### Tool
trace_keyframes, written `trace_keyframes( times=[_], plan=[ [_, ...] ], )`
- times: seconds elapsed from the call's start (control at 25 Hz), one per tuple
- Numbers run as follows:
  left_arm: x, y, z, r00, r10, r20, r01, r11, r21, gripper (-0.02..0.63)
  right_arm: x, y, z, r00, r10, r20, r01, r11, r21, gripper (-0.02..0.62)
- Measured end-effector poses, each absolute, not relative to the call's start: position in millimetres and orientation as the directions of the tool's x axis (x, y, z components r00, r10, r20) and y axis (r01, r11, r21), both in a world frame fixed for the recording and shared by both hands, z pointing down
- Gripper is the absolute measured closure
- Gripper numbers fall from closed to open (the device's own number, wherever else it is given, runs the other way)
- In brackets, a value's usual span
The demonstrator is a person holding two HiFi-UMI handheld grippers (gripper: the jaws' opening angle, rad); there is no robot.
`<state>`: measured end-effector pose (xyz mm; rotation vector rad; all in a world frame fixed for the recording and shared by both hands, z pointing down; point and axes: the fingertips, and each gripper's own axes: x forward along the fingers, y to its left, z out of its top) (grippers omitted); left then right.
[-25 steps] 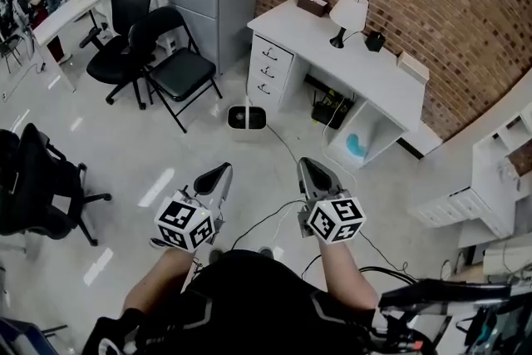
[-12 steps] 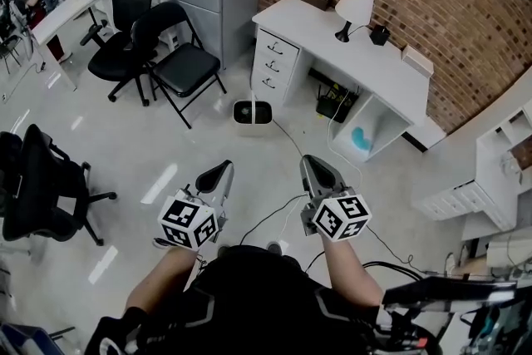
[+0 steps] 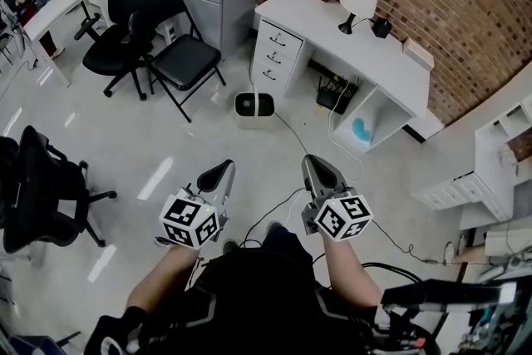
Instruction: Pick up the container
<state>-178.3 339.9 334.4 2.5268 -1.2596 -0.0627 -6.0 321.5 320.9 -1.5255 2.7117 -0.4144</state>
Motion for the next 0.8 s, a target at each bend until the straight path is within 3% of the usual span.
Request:
trace_keyframes(
  times=[0.24,0.8],
  plan=[
    [-173.9,315.4,349.1,0.615,-0.772,0.162,-0.773,-0.548,0.320,0.597,-14.6,295.6,330.2,-0.558,-0.816,0.150,-0.824,0.526,-0.209,0.586],
    [-112.1,170.8,340.1,0.594,-0.796,0.119,-0.783,-0.537,0.313,0.597,44.4,142.3,334.9,-0.604,-0.788,0.122,-0.789,0.568,-0.236,0.586]
  ],
)
